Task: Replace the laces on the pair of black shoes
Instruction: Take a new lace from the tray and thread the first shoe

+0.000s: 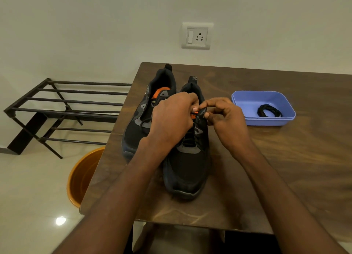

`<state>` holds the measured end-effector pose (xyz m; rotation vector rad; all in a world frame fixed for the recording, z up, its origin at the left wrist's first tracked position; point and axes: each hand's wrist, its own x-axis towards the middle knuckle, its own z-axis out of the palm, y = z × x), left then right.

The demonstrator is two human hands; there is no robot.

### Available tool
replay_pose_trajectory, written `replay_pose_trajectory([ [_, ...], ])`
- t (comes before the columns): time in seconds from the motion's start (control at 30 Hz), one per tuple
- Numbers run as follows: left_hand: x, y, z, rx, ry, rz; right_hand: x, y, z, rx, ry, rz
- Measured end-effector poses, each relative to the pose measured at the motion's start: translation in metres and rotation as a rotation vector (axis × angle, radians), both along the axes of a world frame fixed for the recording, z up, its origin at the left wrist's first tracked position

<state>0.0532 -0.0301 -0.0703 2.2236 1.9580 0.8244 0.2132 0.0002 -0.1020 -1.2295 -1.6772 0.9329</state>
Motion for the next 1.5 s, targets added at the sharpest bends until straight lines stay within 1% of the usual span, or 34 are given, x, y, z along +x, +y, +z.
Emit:
replay_pose_trajectory([
  [0.17,0.005,-0.003,-0.002,-0.028,-0.13,0.141,-0.002,0.0,0.0,0.006,-0.032,-0.029],
  [0.23,0.005,-0.002,-0.006,-0.021,-0.151,0.186,-0.003,-0.002,0.0,0.014,-0.041,-0.042],
  [0.3,0.006,0.001,-0.013,-0.002,-0.196,0.182,-0.005,-0.003,0.001,0.022,-0.047,-0.058],
  [0.43,0.008,0.008,-0.027,-0.021,-0.392,0.144,-0.008,-0.005,0.0,0.016,-0.038,-0.089],
  [0.53,0.007,0.006,-0.024,-0.037,-0.45,0.087,-0.007,-0.008,0.003,0.012,-0.031,-0.106],
  [0.57,0.005,0.004,-0.021,-0.018,-0.427,0.078,-0.007,-0.007,0.004,0.011,-0.026,-0.104],
  [0.67,-0.006,-0.005,-0.013,0.054,-0.164,0.109,-0.005,-0.007,0.008,-0.062,0.072,-0.116],
  [0.7,-0.012,-0.008,-0.012,0.054,-0.105,0.109,-0.004,-0.007,0.009,-0.097,0.115,-0.121],
  [0.73,-0.017,-0.009,-0.013,0.036,-0.093,0.103,-0.003,-0.008,0.011,-0.128,0.141,-0.119],
  [0.77,-0.021,-0.01,-0.013,0.01,-0.122,0.095,-0.002,-0.01,0.014,-0.143,0.132,-0.111],
  [0.83,-0.027,-0.01,-0.016,-0.046,-0.199,0.077,-0.002,-0.014,0.016,-0.13,0.042,-0.103],
  [1.0,-0.041,-0.007,-0.02,-0.069,-0.222,-0.022,-0.007,-0.016,0.017,-0.141,-0.114,-0.15],
  [1.03,-0.042,-0.006,-0.02,-0.067,-0.198,-0.028,-0.007,-0.015,0.018,-0.16,-0.078,-0.155],
  [1.07,-0.043,-0.004,-0.019,-0.063,-0.173,-0.03,-0.006,-0.014,0.021,-0.19,0.036,-0.17],
  [1.13,-0.044,-0.002,-0.02,-0.036,-0.152,-0.036,0.003,-0.009,0.031,-0.261,0.362,-0.258],
  [1.17,-0.044,-0.003,-0.021,-0.029,-0.152,-0.043,0.01,-0.007,0.036,-0.259,0.476,-0.339],
  [1.2,-0.044,-0.003,-0.021,-0.026,-0.149,-0.051,0.017,-0.005,0.037,-0.209,0.484,-0.433],
  [1.23,-0.044,-0.004,-0.022,-0.026,-0.143,-0.05,0.024,-0.003,0.036,-0.121,0.392,-0.516],
  [1.27,-0.043,-0.005,-0.023,-0.023,-0.141,-0.039,0.029,-0.002,0.033,-0.02,0.25,-0.562],
  [1.3,-0.043,-0.006,-0.023,-0.013,-0.147,-0.026,0.03,-0.004,0.029,0.075,0.101,-0.552],
  [1.33,-0.042,-0.007,-0.024,-0.004,-0.163,-0.017,0.028,-0.006,0.025,0.147,-0.02,-0.494],
  [1.37,-0.043,-0.008,-0.024,0.002,-0.185,-0.013,0.024,-0.008,0.022,0.175,-0.123,-0.409],
  [1.43,-0.042,-0.008,-0.024,-0.009,-0.238,-0.022,0.012,-0.01,0.018,0.137,-0.326,-0.229],
  [1.47,-0.043,-0.008,-0.024,-0.018,-0.262,-0.026,0.005,-0.011,0.016,0.096,-0.386,-0.159],
  [1.5,-0.043,-0.008,-0.024,-0.025,-0.28,-0.028,0.0,-0.013,0.015,0.062,-0.387,-0.118],
])
